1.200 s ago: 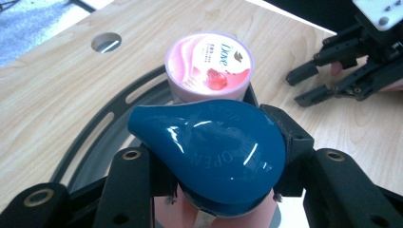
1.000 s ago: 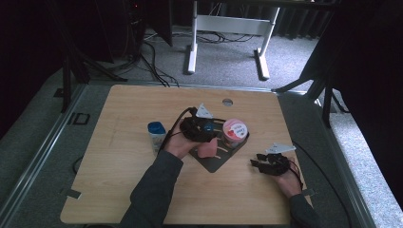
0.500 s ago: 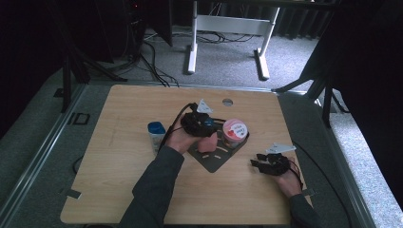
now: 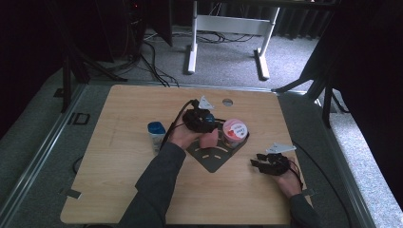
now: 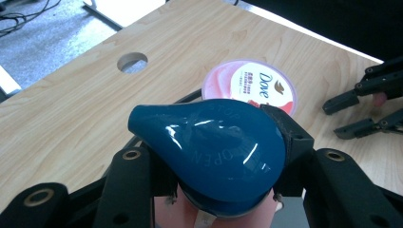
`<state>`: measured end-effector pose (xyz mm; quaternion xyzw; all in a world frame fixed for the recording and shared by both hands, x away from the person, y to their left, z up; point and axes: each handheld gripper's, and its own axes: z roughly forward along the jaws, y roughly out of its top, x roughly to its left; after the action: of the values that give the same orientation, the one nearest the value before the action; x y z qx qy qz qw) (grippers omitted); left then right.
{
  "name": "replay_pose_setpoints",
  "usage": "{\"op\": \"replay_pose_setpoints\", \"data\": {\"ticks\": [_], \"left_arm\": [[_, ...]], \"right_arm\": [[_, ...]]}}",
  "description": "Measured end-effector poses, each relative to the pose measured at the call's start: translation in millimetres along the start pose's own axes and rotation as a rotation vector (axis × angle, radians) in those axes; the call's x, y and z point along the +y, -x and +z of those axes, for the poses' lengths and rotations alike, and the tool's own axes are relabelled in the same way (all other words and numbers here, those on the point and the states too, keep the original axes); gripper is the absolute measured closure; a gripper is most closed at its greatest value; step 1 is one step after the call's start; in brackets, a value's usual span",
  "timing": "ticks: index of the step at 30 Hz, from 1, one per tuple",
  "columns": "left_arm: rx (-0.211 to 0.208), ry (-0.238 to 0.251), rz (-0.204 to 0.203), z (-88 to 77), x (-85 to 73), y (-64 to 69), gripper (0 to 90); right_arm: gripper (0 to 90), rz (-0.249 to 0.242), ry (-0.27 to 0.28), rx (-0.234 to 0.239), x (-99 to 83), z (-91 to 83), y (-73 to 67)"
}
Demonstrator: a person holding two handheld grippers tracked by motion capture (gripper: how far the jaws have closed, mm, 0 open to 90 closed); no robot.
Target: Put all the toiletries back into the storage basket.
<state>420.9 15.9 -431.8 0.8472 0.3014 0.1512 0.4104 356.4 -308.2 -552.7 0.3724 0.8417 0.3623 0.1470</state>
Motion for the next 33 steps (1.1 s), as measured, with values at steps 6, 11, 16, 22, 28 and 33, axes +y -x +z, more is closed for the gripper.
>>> {"op": "replay_pose_setpoints", "data": {"ticks": [6,11,16,22,28,33], "left_arm": [[-0.002,0.007,-0.004,6.7,2.7,-2.4,53.1],[-0.001,0.003,-0.006,15.2,2.8,-4.3,53.2],[0.010,-0.009,-0.004,23.8,0.9,-6.9,53.2],[0.018,-0.022,0.007,31.2,2.0,-7.1,53.2],[0.033,-0.037,0.013,38.0,6.6,-9.0,53.1],[0.049,-0.039,0.005,42.6,7.5,-11.4,53.2]], "right_arm": [[56.6,0.004,-0.001,0.001,-0.1,-0.2,0.3],[56.6,0.002,0.000,0.000,0.0,0.0,0.4],[56.5,0.003,-0.001,0.001,0.1,0.0,0.5],[56.5,0.004,0.000,0.002,0.1,0.0,0.7],[56.5,0.004,-0.001,0.002,0.1,0.0,0.6],[56.5,0.003,0.000,0.003,0.1,0.1,0.9]]}}
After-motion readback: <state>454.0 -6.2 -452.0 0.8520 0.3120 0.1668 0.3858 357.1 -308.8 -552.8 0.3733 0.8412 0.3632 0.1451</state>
